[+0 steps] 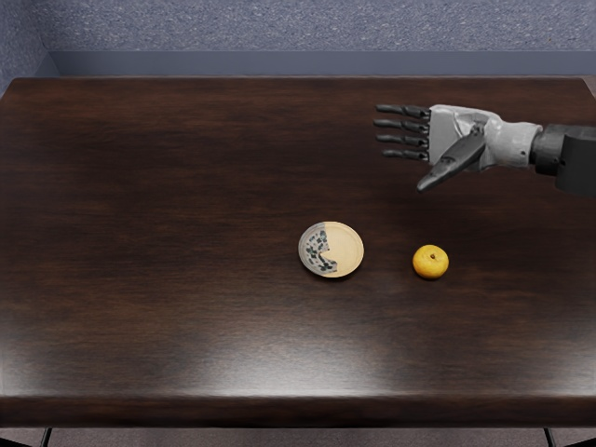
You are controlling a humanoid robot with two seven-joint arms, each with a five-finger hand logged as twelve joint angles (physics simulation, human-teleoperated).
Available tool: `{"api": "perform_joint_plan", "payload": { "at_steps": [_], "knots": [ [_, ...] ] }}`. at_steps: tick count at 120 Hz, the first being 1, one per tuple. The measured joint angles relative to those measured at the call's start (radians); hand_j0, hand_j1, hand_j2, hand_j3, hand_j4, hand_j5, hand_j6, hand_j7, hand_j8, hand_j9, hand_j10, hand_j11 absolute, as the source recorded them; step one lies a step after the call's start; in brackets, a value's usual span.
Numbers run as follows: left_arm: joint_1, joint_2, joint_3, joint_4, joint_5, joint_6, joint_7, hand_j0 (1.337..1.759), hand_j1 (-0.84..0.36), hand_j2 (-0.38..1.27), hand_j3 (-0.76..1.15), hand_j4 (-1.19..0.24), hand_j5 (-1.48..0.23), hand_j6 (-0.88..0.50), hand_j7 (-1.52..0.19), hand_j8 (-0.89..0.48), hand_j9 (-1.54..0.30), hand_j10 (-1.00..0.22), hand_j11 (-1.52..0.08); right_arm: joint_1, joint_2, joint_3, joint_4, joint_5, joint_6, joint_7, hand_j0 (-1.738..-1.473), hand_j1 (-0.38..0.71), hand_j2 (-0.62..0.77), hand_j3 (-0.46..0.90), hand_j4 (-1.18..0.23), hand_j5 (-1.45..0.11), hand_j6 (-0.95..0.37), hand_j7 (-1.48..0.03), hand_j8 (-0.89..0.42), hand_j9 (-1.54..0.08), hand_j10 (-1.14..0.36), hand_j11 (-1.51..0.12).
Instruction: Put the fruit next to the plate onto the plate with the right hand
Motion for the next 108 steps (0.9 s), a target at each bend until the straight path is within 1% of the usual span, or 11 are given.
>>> {"api": "perform_joint_plan", "payload": {
  "at_steps": [11,16,21,29,40,49,61,68,81,96,108],
  "knots": [
    [0.0,0.0,0.0,0.0,0.0,0.0,0.0,1.658,0.35,0.0,0.0,0.0,0.0,0.0,0.0,0.0,0.0,0.0,0.0,-0.002,-0.001,0.001,0.002,-0.014,0.0,-0.001,-1.658,-0.35,0.0,0.0,0.0,0.0,0.0,0.0,0.0,0.0,0.0,0.0],
    [0.0,0.0,0.0,0.0,0.0,0.0,0.0,1.658,0.35,0.0,0.0,0.0,0.0,0.0,0.0,0.0,0.0,0.0,0.0,-0.002,-0.001,0.004,0.002,-0.019,0.0,-0.01,-1.658,-0.35,0.0,0.0,0.0,0.0,0.0,0.0,0.0,0.0,0.0,0.0],
    [0.0,0.0,0.0,0.0,0.0,0.0,0.0,1.658,0.35,0.0,0.0,0.0,0.0,0.0,0.0,0.0,0.0,0.0,0.0,0.001,-0.002,0.007,0.001,-0.023,0.0,-0.031,-1.658,-0.35,0.0,0.0,0.0,0.0,0.0,0.0,0.0,0.0,0.0,0.0],
    [0.0,0.0,0.0,0.0,0.0,0.0,0.0,1.658,0.35,0.0,0.0,0.0,0.0,0.0,0.0,0.0,0.0,0.0,0.0,0.007,-0.012,0.01,0.001,-0.037,0.0,-0.078,-1.658,-0.35,0.0,0.0,0.0,0.0,0.0,0.0,0.0,0.0,0.0,0.0],
    [0.0,0.0,0.0,0.0,0.0,0.0,0.0,1.658,0.35,0.0,0.0,0.0,0.0,0.0,0.0,0.0,0.0,0.0,0.0,0.011,-0.044,0.048,0.001,-0.149,0.0,-0.113,-1.658,-0.35,0.0,0.0,0.0,0.0,0.0,0.0,0.0,0.0,0.0,0.0],
    [0.0,0.0,0.0,0.0,0.0,0.0,0.0,1.658,0.35,0.0,0.0,0.0,0.0,0.0,0.0,0.0,0.0,0.0,0.0,0.014,-0.067,0.069,0.002,-0.267,0.0,-0.122,-1.658,-0.35,0.0,0.0,0.0,0.0,0.0,0.0,0.0,0.0,0.0,0.0],
    [0.0,0.0,0.0,0.0,0.0,0.0,0.0,1.658,0.35,0.0,0.0,0.0,0.0,0.0,0.0,0.0,0.0,0.0,0.0,0.016,-0.095,0.083,0.017,-0.394,0.0,-0.111,-1.658,-0.35,0.0,0.0,0.0,0.0,0.0,0.0,0.0,0.0,0.0,0.0],
    [0.0,0.0,0.0,0.0,0.0,0.0,0.0,1.658,0.35,0.0,0.0,0.0,0.0,0.0,0.0,0.0,0.0,0.0,0.0,0.017,-0.113,0.086,0.071,-0.486,0.0,-0.103,-1.658,-0.35,0.0,0.0,0.0,0.0,0.0,0.0,0.0,0.0,0.0,0.0],
    [0.0,0.0,0.0,0.0,0.0,0.0,0.0,1.658,0.35,0.0,0.0,0.0,0.0,0.0,0.0,0.0,0.0,0.0,0.0,0.013,-0.161,0.084,0.213,-0.628,-0.02,-0.083,-1.658,-0.35,0.0,0.0,0.0,0.0,0.0,0.0,0.0,0.0,0.0,0.0],
    [0.0,0.0,0.0,0.0,0.0,0.0,0.0,1.658,0.35,0.0,0.0,0.0,0.0,0.0,0.0,0.0,0.0,0.0,0.0,-0.023,-0.2,0.075,0.364,-0.733,-0.2,-0.075,-1.658,-0.35,0.0,0.0,0.0,0.0,0.0,0.0,0.0,0.0,0.0,0.0],
    [0.0,0.0,0.0,0.0,0.0,0.0,0.0,1.658,0.35,0.0,0.0,0.0,0.0,0.0,0.0,0.0,0.0,0.0,0.0,-0.074,-0.218,0.073,0.452,-0.787,-0.356,-0.072,-1.658,-0.35,0.0,0.0,0.0,0.0,0.0,0.0,0.0,0.0,0.0,0.0]
  ]
}}
